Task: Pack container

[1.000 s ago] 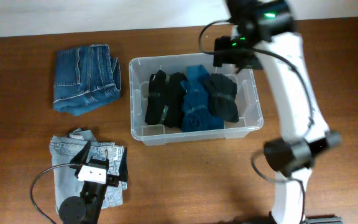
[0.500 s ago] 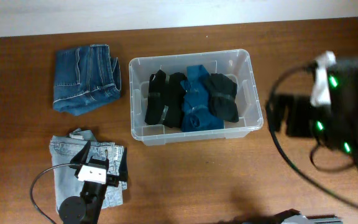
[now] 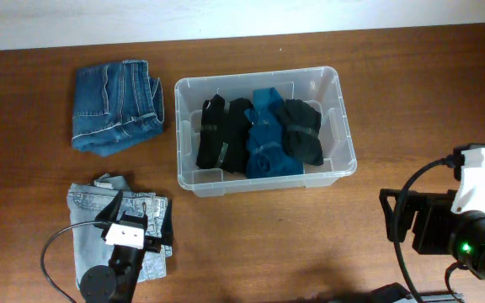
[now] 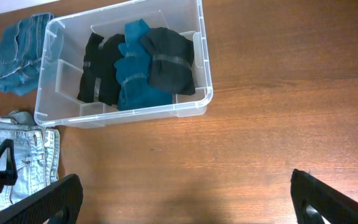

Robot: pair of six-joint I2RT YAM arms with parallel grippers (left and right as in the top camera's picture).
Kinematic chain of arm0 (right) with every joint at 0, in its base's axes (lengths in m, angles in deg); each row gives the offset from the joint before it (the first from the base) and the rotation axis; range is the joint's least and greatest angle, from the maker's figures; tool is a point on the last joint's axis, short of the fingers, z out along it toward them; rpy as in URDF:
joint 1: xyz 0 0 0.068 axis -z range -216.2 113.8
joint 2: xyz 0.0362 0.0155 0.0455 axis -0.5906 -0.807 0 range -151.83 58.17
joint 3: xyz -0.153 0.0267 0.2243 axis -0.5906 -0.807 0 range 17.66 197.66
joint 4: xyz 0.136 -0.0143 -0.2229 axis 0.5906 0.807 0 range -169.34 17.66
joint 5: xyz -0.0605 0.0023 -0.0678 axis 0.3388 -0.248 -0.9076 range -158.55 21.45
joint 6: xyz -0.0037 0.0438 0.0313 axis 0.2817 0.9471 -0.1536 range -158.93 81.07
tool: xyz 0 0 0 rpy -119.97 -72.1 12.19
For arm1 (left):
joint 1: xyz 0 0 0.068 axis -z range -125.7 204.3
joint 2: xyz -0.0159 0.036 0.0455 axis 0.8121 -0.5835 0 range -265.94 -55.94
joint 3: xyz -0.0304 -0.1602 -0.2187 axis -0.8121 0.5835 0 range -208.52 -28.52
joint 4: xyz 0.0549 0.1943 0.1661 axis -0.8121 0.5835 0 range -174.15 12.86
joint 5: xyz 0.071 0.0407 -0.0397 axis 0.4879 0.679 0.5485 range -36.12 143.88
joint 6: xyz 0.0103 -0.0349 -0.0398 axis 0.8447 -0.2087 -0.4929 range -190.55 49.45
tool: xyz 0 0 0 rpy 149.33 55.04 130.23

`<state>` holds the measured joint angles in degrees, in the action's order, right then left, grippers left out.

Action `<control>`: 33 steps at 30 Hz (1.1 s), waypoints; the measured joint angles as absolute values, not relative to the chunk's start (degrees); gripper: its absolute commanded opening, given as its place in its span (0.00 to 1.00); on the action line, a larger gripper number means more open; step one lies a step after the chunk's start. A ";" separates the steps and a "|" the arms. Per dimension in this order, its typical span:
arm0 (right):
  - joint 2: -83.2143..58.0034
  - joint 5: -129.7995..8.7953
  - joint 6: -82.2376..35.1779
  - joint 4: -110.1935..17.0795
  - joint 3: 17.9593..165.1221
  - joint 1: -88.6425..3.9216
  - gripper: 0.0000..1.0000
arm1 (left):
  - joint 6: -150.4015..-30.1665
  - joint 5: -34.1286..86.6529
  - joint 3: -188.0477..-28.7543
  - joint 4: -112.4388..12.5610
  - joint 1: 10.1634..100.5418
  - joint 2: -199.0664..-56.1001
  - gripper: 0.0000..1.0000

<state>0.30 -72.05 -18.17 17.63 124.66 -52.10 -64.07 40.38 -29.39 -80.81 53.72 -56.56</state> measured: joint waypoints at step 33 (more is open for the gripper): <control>41.57 -68.62 -30.13 -33.13 60.80 -33.28 0.98 | -64.09 40.38 -29.37 -80.79 53.72 -56.56 0.99</control>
<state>41.57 -68.62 -30.13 -33.13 60.80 -33.28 -64.09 40.38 -29.37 -80.79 53.72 -56.56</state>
